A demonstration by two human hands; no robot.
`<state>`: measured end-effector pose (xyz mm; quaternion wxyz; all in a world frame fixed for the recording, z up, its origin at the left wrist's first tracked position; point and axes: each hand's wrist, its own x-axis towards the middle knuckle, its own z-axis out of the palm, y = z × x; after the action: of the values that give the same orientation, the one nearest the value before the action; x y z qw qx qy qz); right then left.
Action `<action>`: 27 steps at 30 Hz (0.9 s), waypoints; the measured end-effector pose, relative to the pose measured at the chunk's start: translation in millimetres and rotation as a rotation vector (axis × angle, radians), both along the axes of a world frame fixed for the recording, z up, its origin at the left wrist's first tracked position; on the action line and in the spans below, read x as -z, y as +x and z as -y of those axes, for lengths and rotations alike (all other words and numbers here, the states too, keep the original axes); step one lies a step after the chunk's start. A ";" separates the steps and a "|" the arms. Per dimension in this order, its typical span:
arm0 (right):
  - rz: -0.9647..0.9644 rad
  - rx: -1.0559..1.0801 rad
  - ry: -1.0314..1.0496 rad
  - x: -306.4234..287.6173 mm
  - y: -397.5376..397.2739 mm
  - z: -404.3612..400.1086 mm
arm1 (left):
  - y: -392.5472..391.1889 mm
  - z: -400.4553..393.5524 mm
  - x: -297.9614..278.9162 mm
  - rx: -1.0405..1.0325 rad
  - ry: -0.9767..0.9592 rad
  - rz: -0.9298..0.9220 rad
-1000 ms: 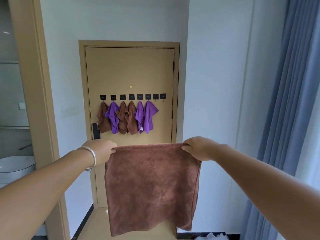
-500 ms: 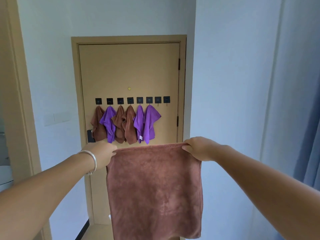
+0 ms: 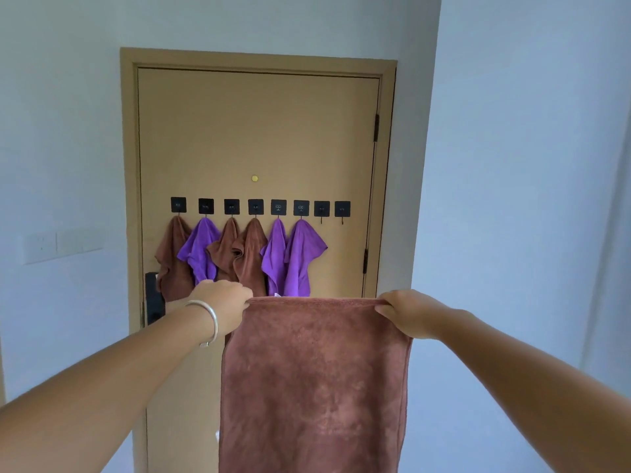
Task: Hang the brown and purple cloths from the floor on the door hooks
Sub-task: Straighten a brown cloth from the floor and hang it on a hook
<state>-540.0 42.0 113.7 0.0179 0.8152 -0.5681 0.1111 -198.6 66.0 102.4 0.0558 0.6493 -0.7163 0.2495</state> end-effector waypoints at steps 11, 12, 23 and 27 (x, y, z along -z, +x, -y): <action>0.047 0.101 -0.003 -4.4 57.5 162.7 | 56.2 170.0 -4.5 0.098 -0.046 -0.133; 0.053 0.105 -0.003 -4.0 58.9 175.0 | 58.1 183.2 -3.5 0.110 -0.052 -0.140; 0.133 0.046 -0.203 -17.3 61.4 353.9 | 50.9 348.0 -11.9 0.157 -0.021 -0.221; 0.250 -0.032 -0.265 -29.4 61.3 429.1 | 37.5 413.3 -26.5 0.134 -0.074 -0.448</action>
<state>-478.7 -387.1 143.1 0.0525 0.7946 -0.5331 0.2858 -161.1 -347.3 128.9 0.2536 0.6368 -0.7180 0.1212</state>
